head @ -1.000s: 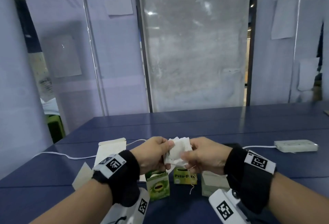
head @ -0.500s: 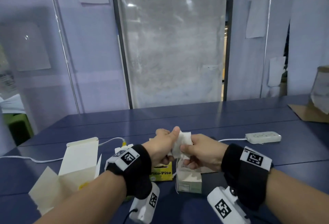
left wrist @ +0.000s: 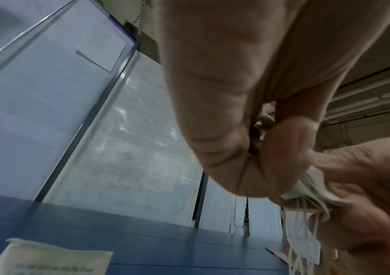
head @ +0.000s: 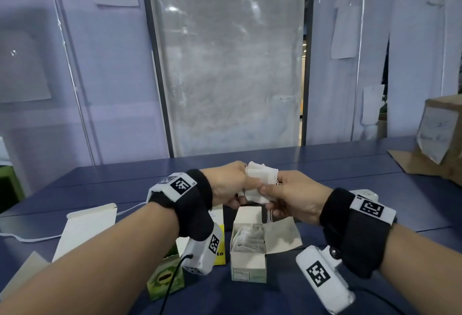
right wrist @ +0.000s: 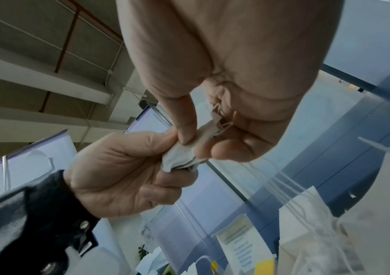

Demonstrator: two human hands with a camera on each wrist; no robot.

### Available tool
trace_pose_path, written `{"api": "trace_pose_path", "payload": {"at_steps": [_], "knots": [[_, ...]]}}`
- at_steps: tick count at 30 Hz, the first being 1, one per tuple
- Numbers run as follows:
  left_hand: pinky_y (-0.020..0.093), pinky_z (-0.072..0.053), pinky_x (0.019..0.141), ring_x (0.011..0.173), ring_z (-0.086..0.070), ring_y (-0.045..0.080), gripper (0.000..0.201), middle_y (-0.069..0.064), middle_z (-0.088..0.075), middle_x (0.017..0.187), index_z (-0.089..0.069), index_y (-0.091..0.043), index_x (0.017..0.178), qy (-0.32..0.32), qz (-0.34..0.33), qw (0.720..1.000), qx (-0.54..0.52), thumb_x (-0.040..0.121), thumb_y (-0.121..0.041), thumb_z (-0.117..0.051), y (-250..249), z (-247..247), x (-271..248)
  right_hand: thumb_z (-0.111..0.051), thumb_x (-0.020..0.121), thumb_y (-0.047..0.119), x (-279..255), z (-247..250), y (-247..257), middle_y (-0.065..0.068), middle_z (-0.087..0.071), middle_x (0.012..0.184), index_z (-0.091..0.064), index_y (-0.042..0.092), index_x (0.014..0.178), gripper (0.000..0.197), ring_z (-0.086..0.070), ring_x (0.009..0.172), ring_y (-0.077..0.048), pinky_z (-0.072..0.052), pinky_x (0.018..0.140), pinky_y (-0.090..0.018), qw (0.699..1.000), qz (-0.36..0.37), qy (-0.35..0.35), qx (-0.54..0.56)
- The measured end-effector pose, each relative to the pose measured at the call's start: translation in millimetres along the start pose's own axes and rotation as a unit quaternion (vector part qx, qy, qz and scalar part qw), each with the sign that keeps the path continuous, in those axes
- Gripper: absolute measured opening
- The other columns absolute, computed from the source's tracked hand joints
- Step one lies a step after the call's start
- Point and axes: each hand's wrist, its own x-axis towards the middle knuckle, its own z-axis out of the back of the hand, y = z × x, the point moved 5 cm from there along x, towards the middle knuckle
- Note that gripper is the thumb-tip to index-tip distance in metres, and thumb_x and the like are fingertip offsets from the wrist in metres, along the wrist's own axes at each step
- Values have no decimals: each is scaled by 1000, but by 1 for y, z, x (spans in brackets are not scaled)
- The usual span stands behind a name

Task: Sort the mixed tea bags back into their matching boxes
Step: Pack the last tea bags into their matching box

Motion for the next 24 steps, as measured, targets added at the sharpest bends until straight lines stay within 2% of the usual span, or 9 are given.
{"api": "trace_pose_path", "payload": {"at_steps": [5,9,12,14,17,19,20,22,24], "knots": [[17,-23,41,50,-32,10,11,3,-44,68,-53,-12,99,-20,13,999,-31,100,-9,-43,6,15,-10,-59,93,10,7,-4,-1,-8,-53,73,-61,8,104,12,-46,47,-9,-43,44,-23,999,1,7,-42],[20,-22,46,50,-33,11,12,4,-47,68,-54,-12,91,-72,37,994,-75,98,-8,-46,23,50,-29,-60,90,7,18,-11,-11,-6,-68,77,-63,10,89,4,-44,43,-8,-42,46,-22,997,-11,24,-76],[21,-24,46,49,-35,11,8,6,-48,70,-54,-9,94,-126,56,986,-98,97,-9,-47,41,79,-47,-61,90,6,29,-18,-25,-3,-68,72,-65,7,88,5,-45,42,-9,-40,42,-21,994,-31,41,-93],[19,-26,41,50,-34,12,10,8,-47,69,-54,-7,90,-156,76,978,-115,98,-8,-47,57,93,-58,-62,89,6,39,-21,-37,-5,-67,73,-65,9,81,9,-47,41,-9,-39,41,-20,982,-57,35,-175],[17,-29,40,50,-36,13,11,9,-49,65,-52,-5,92,-192,119,961,-161,99,-10,-46,84,105,-71,-57,86,3,56,-26,-43,-10,-70,82,-68,10,82,14,-55,47,-11,-41,41,-17,915,-65,6,-397],[17,-32,39,49,-38,13,9,9,-52,61,-50,-5,96,-221,141,937,-232,99,-11,-44,100,111,-77,-57,86,8,67,-38,-39,-6,-70,100,-70,15,93,17,-65,79,-16,-49,63,-18,856,-24,-15,-516],[17,-34,38,49,-38,13,8,9,-53,62,-49,-6,99,-238,146,918,-283,99,-11,-43,108,114,-79,-56,86,10,72,-47,-36,-1,-68,105,-70,19,98,20,-64,94,-18,-49,76,-20,840,4,-19,-542],[16,-36,37,51,-36,14,10,9,-50,68,-49,-7,104,-279,138,866,-391,100,-10,-41,119,121,-81,-54,88,10,80,-72,-36,5,-63,110,-66,27,109,29,-60,106,-18,-47,87,-25,822,43,41,-567],[16,-37,37,51,-35,15,11,8,-48,71,-50,-6,102,-315,121,815,-471,99,-9,-40,127,125,-82,-51,88,7,83,-99,-48,2,-57,125,-57,31,126,46,-56,114,-20,-45,92,-27,770,33,149,-620]]}}
